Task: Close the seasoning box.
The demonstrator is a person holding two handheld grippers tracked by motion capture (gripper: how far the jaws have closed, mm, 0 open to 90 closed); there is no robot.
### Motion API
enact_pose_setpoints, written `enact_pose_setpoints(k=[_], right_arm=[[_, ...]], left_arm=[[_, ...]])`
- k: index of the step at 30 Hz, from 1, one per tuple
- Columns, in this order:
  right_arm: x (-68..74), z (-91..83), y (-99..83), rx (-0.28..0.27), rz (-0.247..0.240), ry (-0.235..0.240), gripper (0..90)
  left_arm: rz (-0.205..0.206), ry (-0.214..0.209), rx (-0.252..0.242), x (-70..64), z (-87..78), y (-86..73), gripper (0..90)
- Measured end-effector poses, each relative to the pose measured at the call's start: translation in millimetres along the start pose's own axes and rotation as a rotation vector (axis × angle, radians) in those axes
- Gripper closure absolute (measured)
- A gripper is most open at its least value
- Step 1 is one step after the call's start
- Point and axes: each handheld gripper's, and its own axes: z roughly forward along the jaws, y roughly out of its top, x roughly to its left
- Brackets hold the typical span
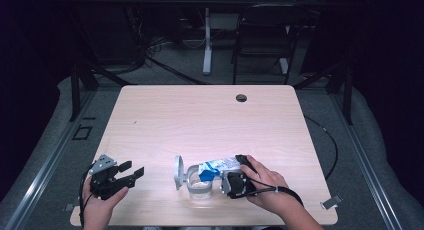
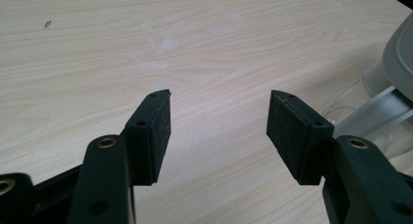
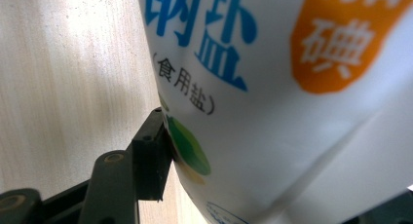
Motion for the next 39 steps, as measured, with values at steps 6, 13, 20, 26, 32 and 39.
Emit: enact_pose_setpoints(k=[6,13,20,26,32,39], right_arm=[[-0.1,0.6,0.5,-0.003,0.001,0.005,40.9],[-0.5,0.2,1.1,0.003,-0.008,0.003,40.9],[-0.9,-1.0,1.8,0.012,-0.019,-0.003,41.0],[-1.0,-1.5,2.0,0.009,-0.019,-0.001,41.1],[-1.1,-2.0,2.1,0.012,-0.024,-0.003,41.1],[-1.9,-3.5,3.1,0.027,-0.041,-0.010,41.1]], left_arm=[[0.001,0.001,0.007,0.8,-0.3,-0.1,42.5],[0.001,0.000,0.002,0.8,-0.3,-0.1,42.5],[0.001,0.000,0.002,0.8,-0.4,0.0,42.5],[0.000,0.000,0.003,0.4,-0.1,-0.2,42.5],[0.000,0.001,0.004,0.7,-0.3,-0.1,42.5],[0.002,0.003,0.007,1.0,-0.3,0.0,42.5]])
